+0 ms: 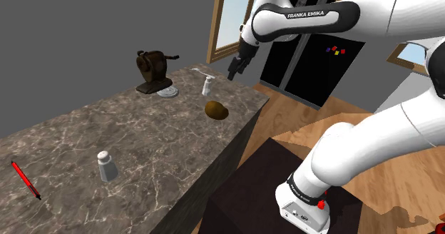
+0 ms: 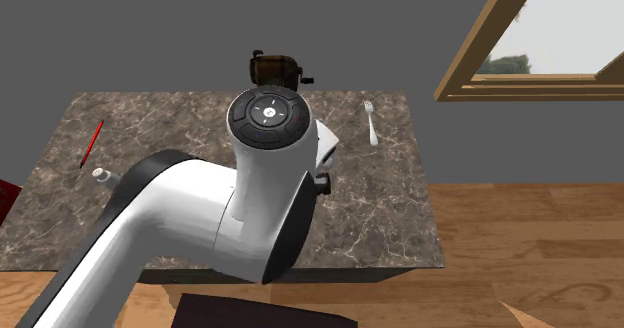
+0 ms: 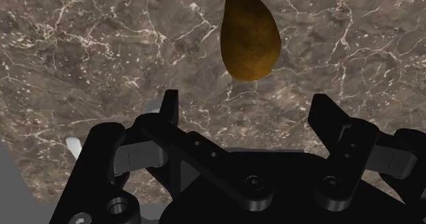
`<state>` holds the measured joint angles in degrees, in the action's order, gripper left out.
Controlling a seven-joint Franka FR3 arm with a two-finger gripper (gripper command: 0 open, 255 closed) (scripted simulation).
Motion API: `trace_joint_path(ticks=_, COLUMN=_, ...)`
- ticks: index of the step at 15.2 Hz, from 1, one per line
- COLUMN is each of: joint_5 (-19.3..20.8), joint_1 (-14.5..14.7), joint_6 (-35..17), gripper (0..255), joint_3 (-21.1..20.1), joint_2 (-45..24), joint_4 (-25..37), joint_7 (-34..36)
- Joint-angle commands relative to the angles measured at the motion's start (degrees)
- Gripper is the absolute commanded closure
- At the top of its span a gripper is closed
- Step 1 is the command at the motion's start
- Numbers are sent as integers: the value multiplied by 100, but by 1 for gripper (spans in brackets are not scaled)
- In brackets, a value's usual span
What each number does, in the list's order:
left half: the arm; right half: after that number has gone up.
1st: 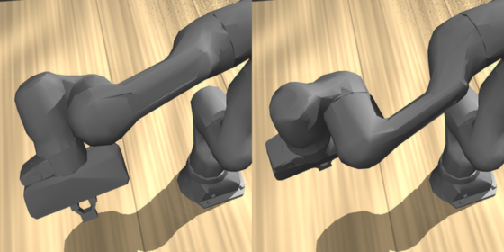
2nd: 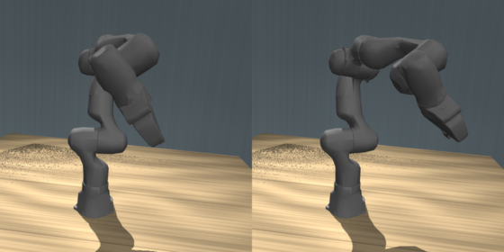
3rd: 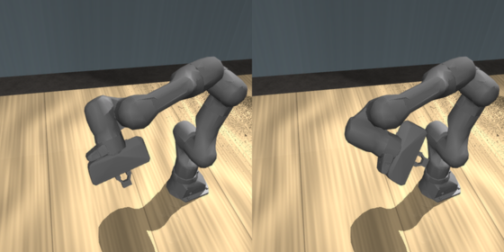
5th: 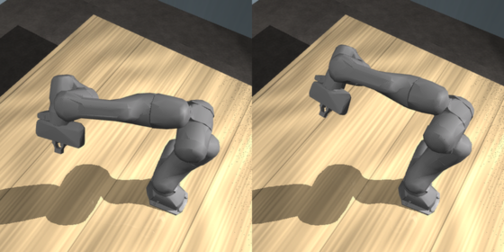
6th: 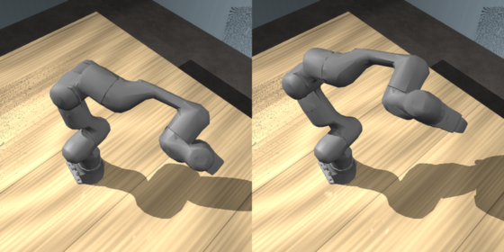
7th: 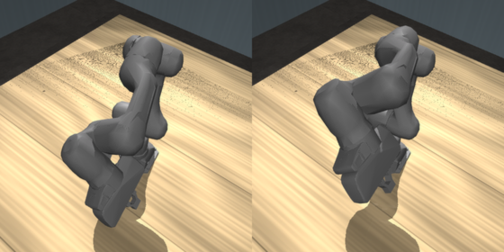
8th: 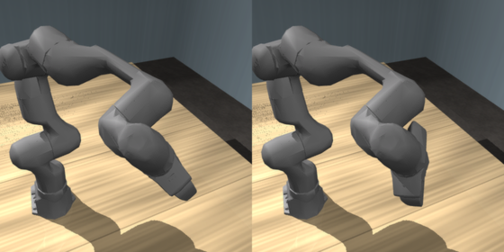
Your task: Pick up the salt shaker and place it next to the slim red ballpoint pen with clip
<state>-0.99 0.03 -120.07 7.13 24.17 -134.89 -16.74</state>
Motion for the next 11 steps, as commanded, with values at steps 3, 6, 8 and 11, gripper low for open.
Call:
trace_joint_path(ticks=3, joint_5=-289, joint_1=48, joint_6=-518, gripper=0, joint_3=284, joint_2=-886, joint_4=402, joint_7=-457)
trace_joint_path(ticks=6, joint_5=-606, joint_1=77, joint_6=-836, gripper=0, joint_3=462, joint_2=-1538, joint_4=726, joint_7=-843)
trace_joint_path(ticks=8, joint_5=-862, joint_1=84, joint_6=-1002, gripper=0, joint_3=556, joint_2=-1984, joint_4=986, joint_7=-1120)
trace_joint_path(ticks=11, joint_5=-1291, joint_1=49, joint_6=-1176, gripper=0, joint_3=641, joint_2=-2668, joint_4=1442, joint_7=-1547)
